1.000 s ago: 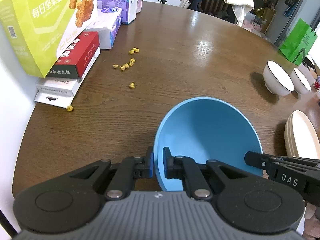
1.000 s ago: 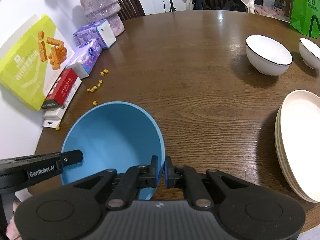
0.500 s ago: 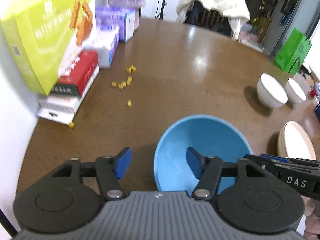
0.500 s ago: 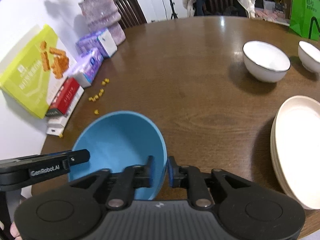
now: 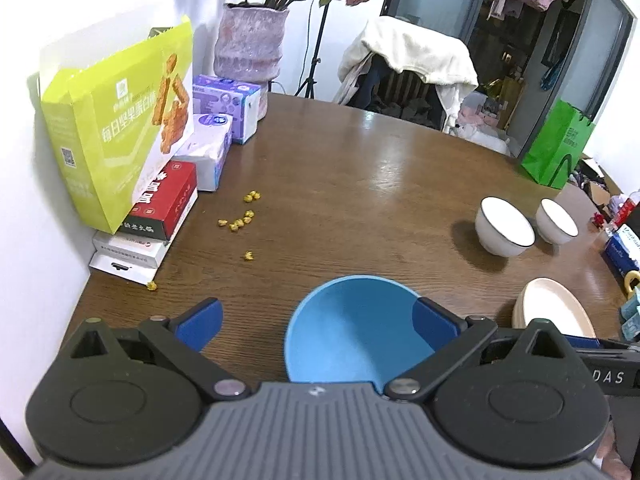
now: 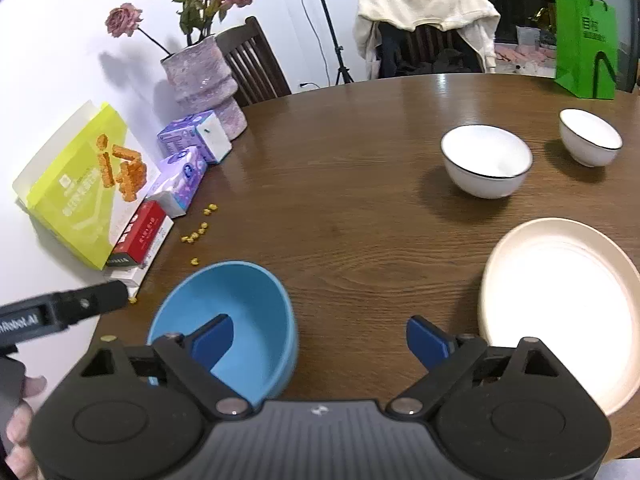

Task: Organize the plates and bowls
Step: 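Withdraw both tools from the blue bowl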

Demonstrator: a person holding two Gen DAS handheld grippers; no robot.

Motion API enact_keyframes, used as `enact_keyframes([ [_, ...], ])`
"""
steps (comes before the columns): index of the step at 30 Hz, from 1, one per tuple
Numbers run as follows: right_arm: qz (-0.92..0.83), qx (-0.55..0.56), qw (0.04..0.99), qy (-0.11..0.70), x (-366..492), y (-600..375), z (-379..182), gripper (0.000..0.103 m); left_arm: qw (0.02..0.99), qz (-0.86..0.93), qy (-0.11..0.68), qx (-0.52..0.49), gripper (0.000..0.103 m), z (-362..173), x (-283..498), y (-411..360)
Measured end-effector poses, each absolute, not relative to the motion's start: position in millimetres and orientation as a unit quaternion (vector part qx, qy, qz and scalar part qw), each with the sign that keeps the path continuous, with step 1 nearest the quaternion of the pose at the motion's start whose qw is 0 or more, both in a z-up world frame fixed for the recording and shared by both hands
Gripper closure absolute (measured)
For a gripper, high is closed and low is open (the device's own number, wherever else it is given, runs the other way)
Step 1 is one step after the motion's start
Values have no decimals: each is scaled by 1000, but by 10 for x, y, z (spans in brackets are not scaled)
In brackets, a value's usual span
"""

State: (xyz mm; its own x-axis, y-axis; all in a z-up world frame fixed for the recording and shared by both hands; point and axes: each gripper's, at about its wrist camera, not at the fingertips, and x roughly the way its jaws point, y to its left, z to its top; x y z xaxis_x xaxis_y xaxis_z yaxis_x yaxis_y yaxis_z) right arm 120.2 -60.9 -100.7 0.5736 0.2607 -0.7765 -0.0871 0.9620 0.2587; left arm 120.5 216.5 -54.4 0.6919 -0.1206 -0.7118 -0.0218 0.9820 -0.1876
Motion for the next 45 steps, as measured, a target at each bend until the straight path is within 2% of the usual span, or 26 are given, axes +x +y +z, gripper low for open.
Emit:
enact_keyframes([
  [3,85,88,885,450,1114,-724,-980,0,916,-33,389,-95,0,-518,1147,2098],
  [29,33,132,887,441,628,-1405,-967,0,916,-77,387,-66,0,-445,907,1546],
  [45,7,155,888,434,645,-1806,-941,0,914,-122,385,-41,0,-356,1147,1013],
])
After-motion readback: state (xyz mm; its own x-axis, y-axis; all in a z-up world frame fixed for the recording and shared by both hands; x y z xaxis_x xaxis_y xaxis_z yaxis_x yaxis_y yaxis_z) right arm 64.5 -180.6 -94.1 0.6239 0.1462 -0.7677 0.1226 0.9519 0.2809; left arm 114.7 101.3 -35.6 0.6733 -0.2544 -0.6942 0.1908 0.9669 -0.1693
